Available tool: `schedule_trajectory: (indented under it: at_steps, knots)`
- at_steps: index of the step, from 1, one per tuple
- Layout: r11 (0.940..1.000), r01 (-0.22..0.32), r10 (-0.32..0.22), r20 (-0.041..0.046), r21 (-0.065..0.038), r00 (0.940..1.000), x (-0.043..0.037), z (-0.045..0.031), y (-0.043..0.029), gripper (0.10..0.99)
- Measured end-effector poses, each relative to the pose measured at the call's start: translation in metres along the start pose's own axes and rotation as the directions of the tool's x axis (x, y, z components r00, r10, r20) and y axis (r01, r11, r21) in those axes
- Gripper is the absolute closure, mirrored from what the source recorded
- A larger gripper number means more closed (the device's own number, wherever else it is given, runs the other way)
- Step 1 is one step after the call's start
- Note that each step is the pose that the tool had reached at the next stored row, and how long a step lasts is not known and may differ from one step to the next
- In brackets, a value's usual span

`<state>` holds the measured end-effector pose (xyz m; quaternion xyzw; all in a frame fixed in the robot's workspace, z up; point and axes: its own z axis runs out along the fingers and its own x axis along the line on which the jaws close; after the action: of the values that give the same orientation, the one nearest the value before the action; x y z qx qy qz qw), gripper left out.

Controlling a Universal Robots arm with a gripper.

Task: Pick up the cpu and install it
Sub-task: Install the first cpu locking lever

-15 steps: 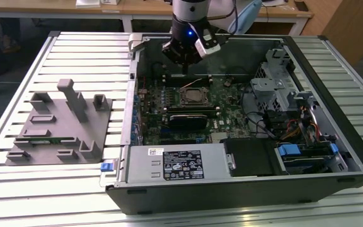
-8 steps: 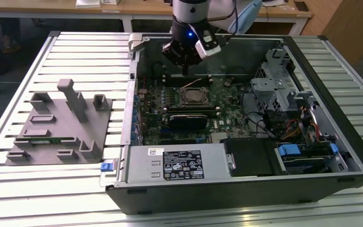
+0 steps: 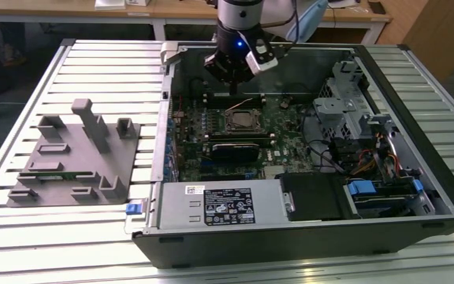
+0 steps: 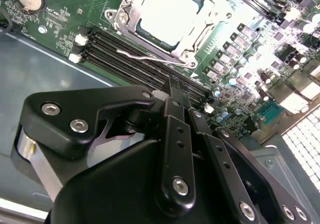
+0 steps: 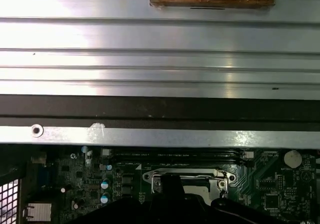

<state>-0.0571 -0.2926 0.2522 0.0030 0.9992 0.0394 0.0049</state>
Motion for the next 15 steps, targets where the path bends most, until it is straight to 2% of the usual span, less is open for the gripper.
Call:
schedule_trajectory:
  at_steps: [10, 13, 15]
  knots:
    - [1.0, 0.0, 0.0, 0.0, 0.001, 1.0, -0.0026, 0.0008, 0.0, 0.98]
    - [1.0, 0.001, -0.001, 0.0, 0.009, 1.0, -0.0033, 0.0019, -0.0001, 0.98]
    - [0.9999, 0.004, -0.004, -0.0004, 0.01, 1.0, -0.0046, 0.0029, -0.0002, 0.98]
